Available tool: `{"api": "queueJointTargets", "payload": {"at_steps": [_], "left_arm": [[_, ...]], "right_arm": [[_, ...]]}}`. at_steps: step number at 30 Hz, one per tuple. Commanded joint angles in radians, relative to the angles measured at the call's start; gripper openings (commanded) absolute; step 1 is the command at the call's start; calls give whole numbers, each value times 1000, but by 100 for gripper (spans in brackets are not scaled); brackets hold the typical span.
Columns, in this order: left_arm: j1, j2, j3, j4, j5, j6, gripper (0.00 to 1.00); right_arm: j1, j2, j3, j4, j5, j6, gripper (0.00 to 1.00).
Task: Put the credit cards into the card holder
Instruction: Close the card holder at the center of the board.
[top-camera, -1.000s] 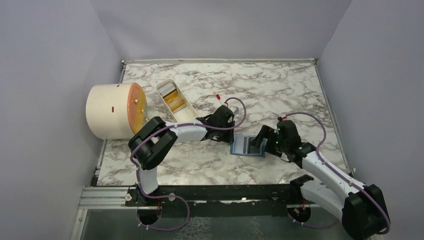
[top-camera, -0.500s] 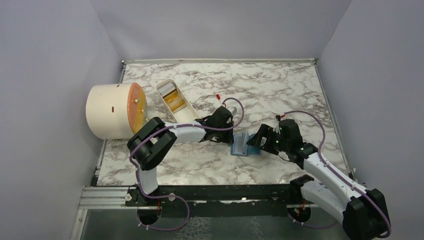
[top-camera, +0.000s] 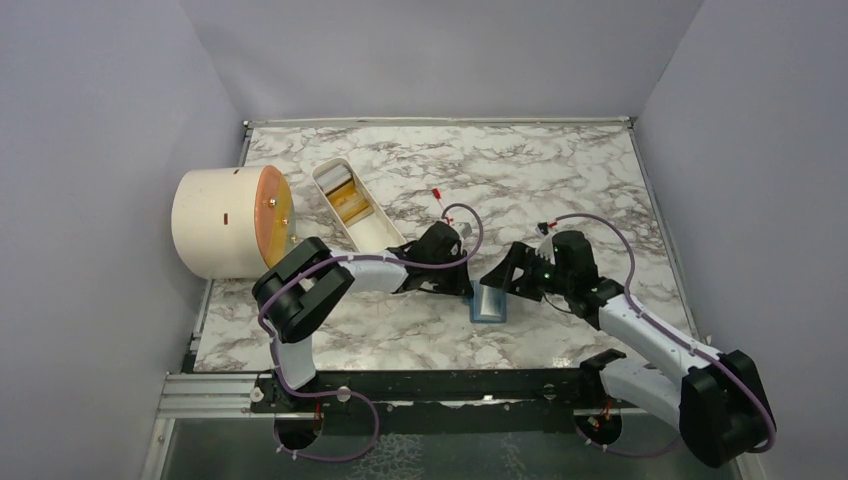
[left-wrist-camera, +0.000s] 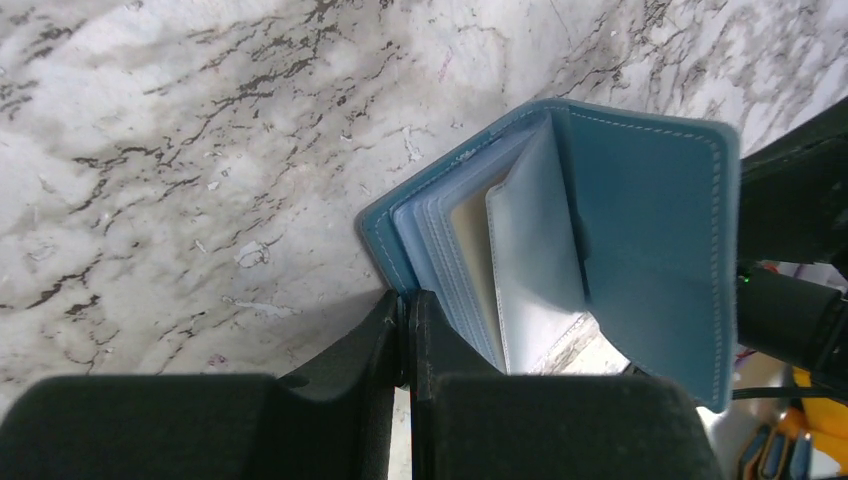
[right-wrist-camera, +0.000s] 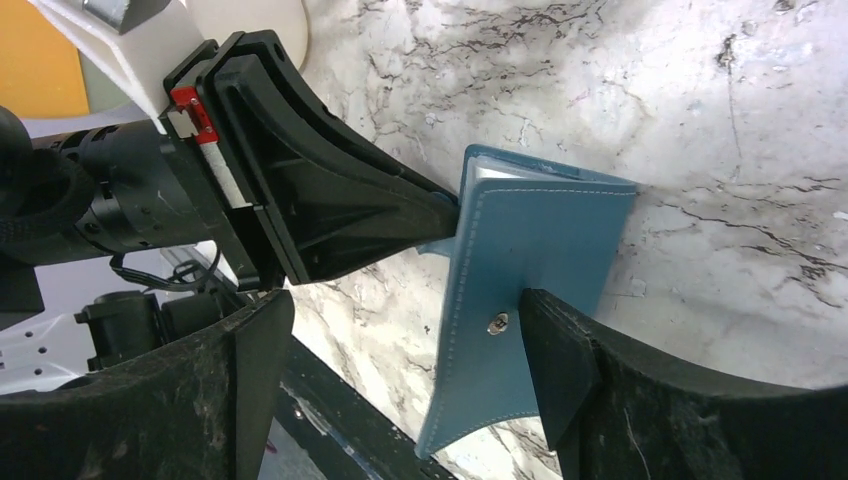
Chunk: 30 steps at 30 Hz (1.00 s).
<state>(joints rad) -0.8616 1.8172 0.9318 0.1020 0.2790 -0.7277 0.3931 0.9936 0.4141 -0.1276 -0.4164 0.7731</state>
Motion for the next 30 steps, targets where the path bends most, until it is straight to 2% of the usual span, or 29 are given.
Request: {"api": "queueJointTargets", "payload": {"at_steps": [1,7,9,17,21,30], "left_arm": [[0,-34,-42,52,60,-48,2],[8,-47,-71,77,62,-68,3],[7,-50,-79,92,69,-77,4],[7,-44,-99,140,79,-115,6],[7,-55,-113,155,82,-134,10],[13,-108,-146,155,76,-139,15]], "right_arm": [[4,53,29,79,-51,-13,81],[3,61,2,118,-100,0,63],[4,52,-13,114,-98,4,60],[4,51,-58,96,-63,26,34],[6,82,-40,1,22,-3,30],[27,268,54,-155,167,-107,25]]}}
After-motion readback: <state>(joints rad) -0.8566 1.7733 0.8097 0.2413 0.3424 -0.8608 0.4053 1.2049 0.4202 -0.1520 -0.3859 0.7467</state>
